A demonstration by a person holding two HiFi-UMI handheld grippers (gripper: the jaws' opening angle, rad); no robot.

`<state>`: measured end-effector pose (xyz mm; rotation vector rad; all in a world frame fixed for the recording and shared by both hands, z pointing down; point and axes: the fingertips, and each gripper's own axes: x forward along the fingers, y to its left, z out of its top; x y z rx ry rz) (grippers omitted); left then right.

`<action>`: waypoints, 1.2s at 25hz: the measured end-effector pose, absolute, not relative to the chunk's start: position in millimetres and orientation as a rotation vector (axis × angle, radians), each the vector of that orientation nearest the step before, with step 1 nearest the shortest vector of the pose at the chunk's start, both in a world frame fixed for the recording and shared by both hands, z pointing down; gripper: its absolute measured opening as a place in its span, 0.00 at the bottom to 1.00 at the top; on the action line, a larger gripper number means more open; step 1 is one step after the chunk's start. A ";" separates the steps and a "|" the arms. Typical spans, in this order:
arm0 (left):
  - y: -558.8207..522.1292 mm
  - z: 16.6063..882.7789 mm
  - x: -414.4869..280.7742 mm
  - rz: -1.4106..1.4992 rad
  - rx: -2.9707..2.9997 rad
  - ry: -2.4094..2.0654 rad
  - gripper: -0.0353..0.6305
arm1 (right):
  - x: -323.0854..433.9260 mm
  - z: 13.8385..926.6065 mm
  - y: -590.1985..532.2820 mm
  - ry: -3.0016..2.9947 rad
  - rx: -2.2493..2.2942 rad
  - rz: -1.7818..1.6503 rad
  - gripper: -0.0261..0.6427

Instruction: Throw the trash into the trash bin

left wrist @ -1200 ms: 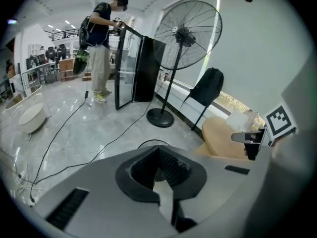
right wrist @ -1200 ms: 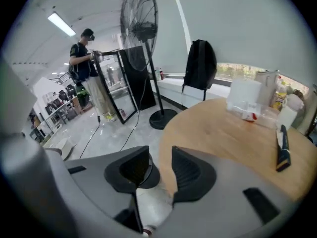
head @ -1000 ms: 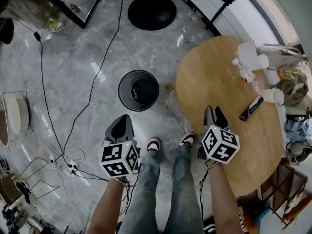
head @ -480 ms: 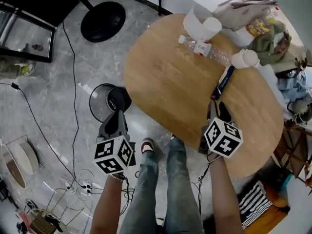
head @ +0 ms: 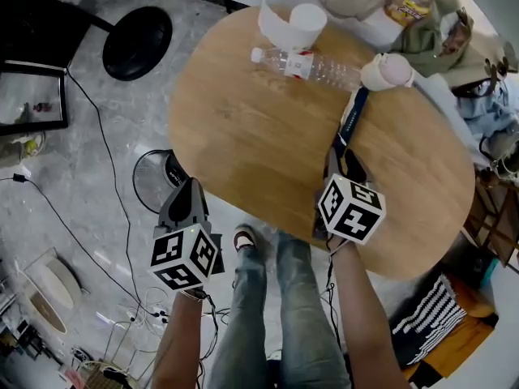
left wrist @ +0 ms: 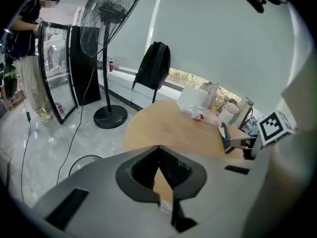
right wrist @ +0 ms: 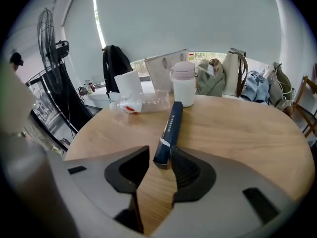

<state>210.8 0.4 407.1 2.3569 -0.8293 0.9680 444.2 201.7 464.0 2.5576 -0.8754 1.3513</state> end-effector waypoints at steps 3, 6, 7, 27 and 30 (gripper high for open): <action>-3.7 411.3 212.6 0.981 2.360 -0.827 0.07 | 446.6 471.7 200.6 -0.850 2.564 1.370 0.26; -7.9 414.8 210.8 0.977 2.344 -0.844 0.07 | 449.4 474.9 201.2 -0.823 2.572 1.366 0.25; -8.3 415.6 210.3 0.971 2.336 -0.849 0.07 | 451.0 475.1 202.3 -0.814 2.574 1.362 0.25; -3.2 416.8 172.0 0.919 2.285 -0.891 0.07 | 436.4 461.7 227.2 -0.761 2.556 1.284 0.19; -5.3 415.5 159.3 0.893 2.271 -0.912 0.07 | 425.3 454.8 230.5 -0.759 2.559 1.267 0.18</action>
